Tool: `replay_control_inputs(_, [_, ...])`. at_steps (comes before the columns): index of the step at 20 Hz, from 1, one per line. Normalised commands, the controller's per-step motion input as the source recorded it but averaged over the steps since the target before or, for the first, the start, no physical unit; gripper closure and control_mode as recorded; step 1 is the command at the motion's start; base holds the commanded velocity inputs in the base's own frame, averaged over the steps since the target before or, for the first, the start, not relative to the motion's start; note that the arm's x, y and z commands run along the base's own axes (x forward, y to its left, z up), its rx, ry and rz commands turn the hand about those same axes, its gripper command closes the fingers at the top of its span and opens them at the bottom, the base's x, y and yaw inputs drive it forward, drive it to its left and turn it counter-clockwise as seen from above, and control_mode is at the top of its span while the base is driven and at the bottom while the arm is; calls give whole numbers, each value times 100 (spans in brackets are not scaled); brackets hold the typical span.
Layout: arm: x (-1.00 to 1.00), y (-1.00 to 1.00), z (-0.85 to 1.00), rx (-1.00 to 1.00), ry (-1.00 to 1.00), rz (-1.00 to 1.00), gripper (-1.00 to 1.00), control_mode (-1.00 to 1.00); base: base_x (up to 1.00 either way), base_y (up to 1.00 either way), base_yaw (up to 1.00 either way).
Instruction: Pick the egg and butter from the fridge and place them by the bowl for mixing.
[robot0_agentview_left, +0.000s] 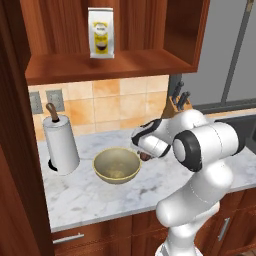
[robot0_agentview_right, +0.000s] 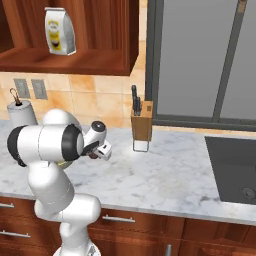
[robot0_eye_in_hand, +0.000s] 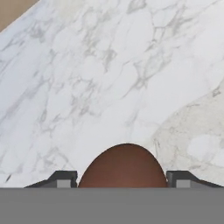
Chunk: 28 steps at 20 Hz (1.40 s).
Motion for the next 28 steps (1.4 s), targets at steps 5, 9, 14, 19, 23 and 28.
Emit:
replay_control_inputs(5, [2,-6,12,1,0,-1,-100,-100,0,0,0])
replay_control_inputs(9, [-4,-14,33,0,0,-4,-100,-100,0,0,0])
replay_control_inputs(14, [-15,-23,43,0,0,-5,-100,-100,0,0,0])
replay_control_inputs(19, [-48,-32,42,-2,-2,-3,-100,-100,0,0,0])
replay_control_inputs(23, [-62,-15,41,-10,-23,0,-100,-100,0,0,0])
replay_control_inputs(28, [-63,-6,38,-19,-21,0,-100,-100,0,0,0])
